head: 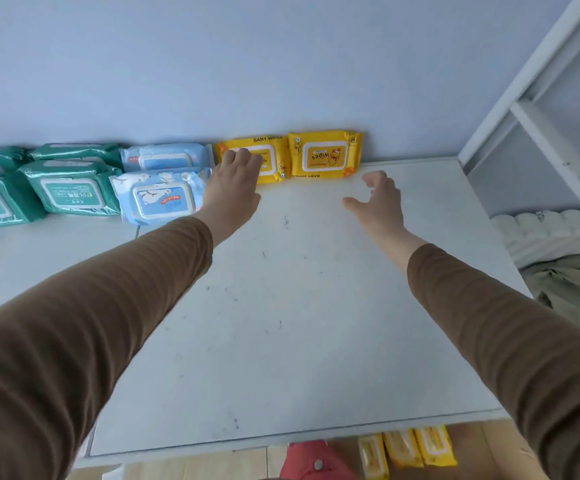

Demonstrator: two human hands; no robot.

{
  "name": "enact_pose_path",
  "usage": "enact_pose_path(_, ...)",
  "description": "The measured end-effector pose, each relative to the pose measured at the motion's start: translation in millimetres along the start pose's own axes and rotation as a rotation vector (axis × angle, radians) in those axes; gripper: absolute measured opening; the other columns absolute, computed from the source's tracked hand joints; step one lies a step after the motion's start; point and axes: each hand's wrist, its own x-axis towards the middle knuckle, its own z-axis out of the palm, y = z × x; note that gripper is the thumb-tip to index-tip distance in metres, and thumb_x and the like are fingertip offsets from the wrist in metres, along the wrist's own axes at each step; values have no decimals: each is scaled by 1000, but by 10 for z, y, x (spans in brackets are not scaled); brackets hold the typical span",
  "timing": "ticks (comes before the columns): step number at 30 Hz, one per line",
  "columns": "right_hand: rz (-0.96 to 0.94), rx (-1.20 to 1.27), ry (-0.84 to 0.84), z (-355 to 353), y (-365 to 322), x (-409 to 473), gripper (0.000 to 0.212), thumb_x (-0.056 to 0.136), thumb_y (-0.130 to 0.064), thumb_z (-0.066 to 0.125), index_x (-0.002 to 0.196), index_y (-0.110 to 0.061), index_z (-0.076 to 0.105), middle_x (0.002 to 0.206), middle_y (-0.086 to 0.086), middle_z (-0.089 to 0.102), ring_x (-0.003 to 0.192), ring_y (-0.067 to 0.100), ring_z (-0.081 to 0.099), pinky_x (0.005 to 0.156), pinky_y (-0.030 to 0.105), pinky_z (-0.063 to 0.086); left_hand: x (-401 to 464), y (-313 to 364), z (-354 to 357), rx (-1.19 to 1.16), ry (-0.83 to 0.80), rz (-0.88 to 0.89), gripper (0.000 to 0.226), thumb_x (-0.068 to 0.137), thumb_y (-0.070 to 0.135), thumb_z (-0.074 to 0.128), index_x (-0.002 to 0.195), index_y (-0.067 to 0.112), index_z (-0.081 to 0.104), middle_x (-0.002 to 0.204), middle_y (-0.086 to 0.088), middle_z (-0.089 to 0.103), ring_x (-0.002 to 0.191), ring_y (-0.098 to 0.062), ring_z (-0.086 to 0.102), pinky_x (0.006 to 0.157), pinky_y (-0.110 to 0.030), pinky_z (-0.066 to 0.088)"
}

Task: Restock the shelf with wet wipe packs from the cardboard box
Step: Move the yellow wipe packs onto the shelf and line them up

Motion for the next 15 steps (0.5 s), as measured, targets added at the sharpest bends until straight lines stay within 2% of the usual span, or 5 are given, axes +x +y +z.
enact_pose_path(5,-82,-28,-30,-252,165,-1124,45,86,-28,66,128,-17,52,129,2,53,123,23,45,98,32,39,-983,427,-131,-103,-72,27,48,85,27,69,129,15,52,125,-5,51,120,-28,42,93,-41,46)
enact_pose_path(10,-138,-33,18,-604,466,-2355,37,88,-26,64,123,-19,55,126,-2,55,120,20,48,99,37,42,-1996,962,-300,-213,-58,100,42,86,29,67,126,20,55,125,-1,53,121,-24,43,91,-38,47)
enact_pose_path(15,-217,-31,154,-1003,960,-3464,22,92,-25,60,114,-22,58,113,-8,59,104,15,51,91,37,45,-2806,1643,-406,-326,4,217,38,86,26,66,122,18,57,127,-1,52,121,-25,44,90,-38,48)
